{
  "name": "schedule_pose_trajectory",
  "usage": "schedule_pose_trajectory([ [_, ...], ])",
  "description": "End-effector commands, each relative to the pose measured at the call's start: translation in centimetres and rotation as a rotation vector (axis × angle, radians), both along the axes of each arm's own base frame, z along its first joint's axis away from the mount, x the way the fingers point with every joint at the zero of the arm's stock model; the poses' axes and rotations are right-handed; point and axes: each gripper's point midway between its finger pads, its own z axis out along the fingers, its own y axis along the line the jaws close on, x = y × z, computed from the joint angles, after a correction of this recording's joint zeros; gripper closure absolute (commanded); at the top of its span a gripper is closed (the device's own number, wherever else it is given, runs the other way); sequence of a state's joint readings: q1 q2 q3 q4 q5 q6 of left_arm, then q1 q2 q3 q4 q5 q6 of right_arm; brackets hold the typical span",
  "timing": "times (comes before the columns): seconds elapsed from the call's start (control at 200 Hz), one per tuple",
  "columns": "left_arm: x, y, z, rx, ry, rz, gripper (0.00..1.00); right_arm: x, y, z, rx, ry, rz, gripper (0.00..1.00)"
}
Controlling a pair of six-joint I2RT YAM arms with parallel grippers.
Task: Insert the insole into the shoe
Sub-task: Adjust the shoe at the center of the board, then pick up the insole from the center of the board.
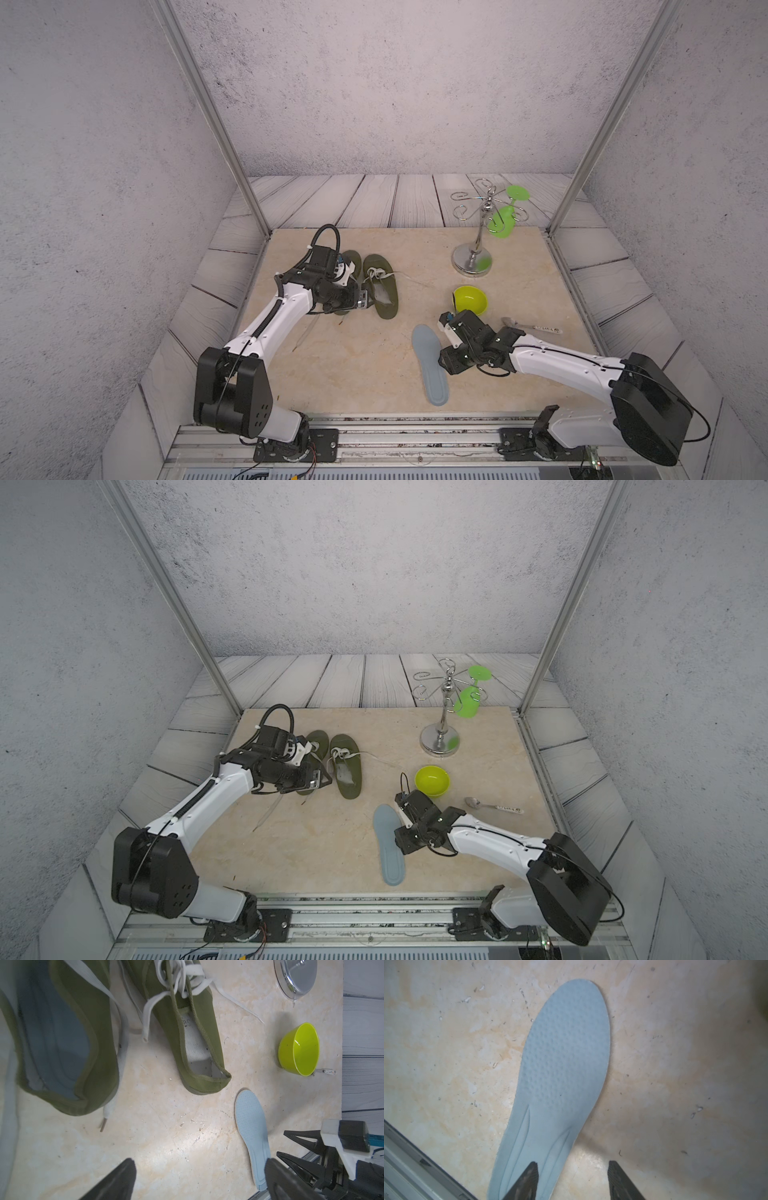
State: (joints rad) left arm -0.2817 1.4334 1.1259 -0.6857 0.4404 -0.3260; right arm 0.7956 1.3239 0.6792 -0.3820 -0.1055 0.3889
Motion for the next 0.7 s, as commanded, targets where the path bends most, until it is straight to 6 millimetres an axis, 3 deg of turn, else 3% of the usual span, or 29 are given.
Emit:
schedule_pose_trajectory([
  [0.0,-0.7,0.2,0.2,0.023,-0.038,0.095,0.02,-0.6,0.7,0.0,0.053,0.020,0.002,0.47],
  [0.185,-2.5,-1.0,-0.7,-0.014,-0.081,0.159,0.11,-0.7,0.9,-1.4,0.049,0.047,-0.013,0.50],
  [0.38,-4.0,-3.1,-1.8,-0.008,-0.057,0.133,0.11,-0.8,1.7,-2.3,0.068,0.069,0.001,0.55],
  [0.696,-5.6,-5.6,-3.6,-0.073,-0.026,0.140,0.20,-0.5,2.3,-3.4,0.038,0.077,0.016,0.61],
])
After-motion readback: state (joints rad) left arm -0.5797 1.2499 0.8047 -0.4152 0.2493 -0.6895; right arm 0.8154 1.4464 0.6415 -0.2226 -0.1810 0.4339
